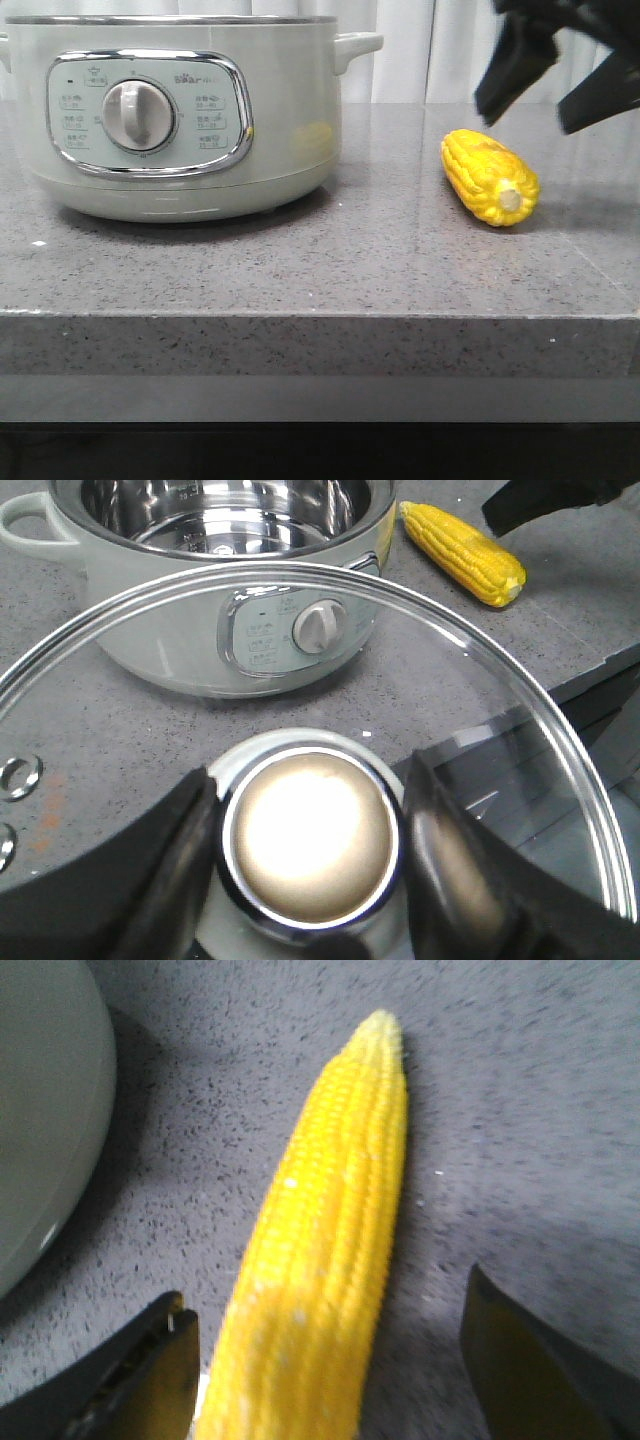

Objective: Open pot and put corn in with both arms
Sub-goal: 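Lower the right gripper over the yellow corn cob, then close the right gripper on the corn cob and lift it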

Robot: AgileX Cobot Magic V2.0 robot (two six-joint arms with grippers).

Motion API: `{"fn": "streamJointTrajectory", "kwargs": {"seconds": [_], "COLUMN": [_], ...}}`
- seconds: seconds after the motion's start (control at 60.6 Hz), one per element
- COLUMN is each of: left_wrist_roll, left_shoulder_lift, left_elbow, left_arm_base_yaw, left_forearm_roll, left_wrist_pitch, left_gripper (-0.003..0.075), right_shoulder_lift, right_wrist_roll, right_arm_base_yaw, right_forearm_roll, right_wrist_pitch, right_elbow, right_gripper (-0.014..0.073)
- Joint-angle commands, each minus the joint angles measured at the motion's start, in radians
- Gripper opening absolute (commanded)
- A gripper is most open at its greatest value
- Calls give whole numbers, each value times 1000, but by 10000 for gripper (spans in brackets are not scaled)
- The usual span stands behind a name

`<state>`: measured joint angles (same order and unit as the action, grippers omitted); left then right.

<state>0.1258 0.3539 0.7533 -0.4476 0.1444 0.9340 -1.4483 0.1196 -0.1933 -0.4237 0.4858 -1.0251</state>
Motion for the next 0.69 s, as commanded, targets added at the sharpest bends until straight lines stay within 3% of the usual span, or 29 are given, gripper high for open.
{"fn": "streamJointTrajectory", "kwargs": {"seconds": [0.0, 0.214, 0.462, 0.676], "left_wrist_roll": [-4, -4, -4, -4], "left_shoulder_lift": [6, 6, 6, 6], "left_elbow": [32, 32, 32, 32], "left_arm_base_yaw": [-9, -9, -9, -9], "left_forearm_roll": [25, 25, 25, 25], "left_wrist_pitch": [-141, -141, -141, -141], "left_gripper": [209, 209, 209, 209], "right_shoulder_lift": [-38, -116, -120, -73], "right_wrist_roll": [4, 5, 13, 78], "right_arm_base_yaw": [0, 0, 0, 0], "right_forearm_roll": [-47, -49, -49, -49], "right_wrist_pitch": [-11, 5, 22, 90], "right_elbow": [-79, -112, -144, -276], "right_gripper": [561, 543, 273, 236]}}
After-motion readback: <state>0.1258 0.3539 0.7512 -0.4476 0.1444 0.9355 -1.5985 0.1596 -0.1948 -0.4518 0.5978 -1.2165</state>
